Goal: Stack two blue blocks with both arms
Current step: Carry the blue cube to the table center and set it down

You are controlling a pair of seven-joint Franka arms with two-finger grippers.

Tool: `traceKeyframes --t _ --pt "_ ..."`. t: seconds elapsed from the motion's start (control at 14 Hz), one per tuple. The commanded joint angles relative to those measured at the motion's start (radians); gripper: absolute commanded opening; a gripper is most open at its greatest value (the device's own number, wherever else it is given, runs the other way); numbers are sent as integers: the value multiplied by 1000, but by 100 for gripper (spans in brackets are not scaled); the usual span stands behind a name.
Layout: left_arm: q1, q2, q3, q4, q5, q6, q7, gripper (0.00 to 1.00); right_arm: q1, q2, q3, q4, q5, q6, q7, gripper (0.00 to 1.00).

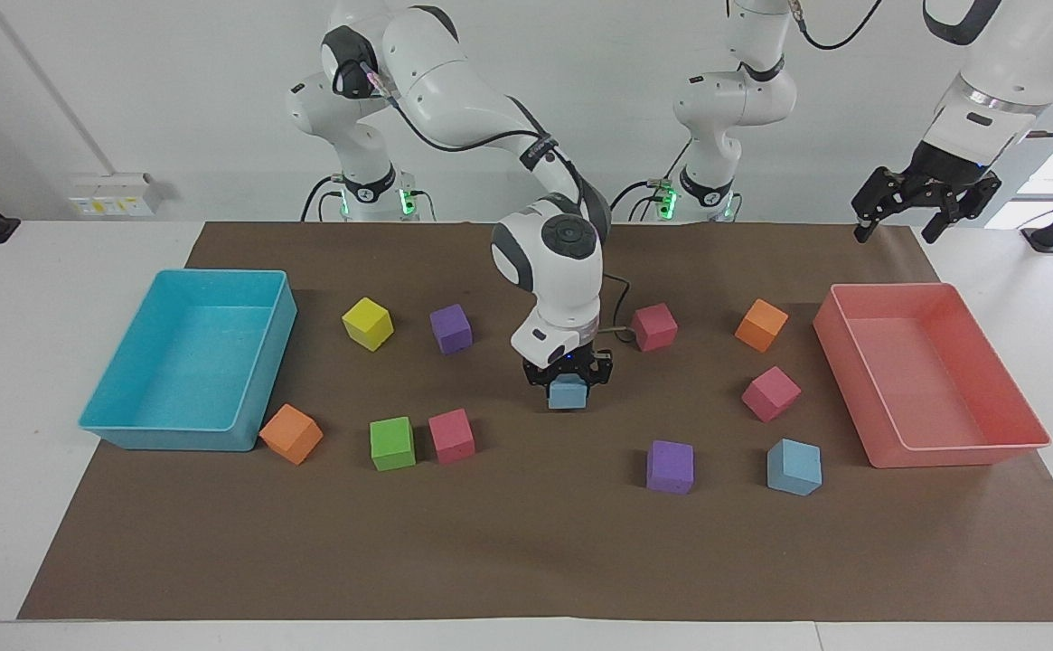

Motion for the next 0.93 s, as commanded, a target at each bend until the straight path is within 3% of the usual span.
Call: traceKeyframes --t 0.0,0.21,0.71,0.79,0.86 --pt "-15 12 11 23 -12 23 -4 100 -7 -12 10 -51 -9 21 -6 0" --pt "-13 20 11 23 -5 78 1 100 3 -27 13 -80 -10 5 -14 6" --pt "-15 177 11 75 -2 271 10 100 2 -30 11 -85 -12 4 -106 18" --pt "-15 216 11 113 -2 272 14 100 0 -29 11 -83 -4 4 -105 42" --pt "-13 251 11 154 -2 270 23 100 0 -29 11 -82 -3 4 -100 99"
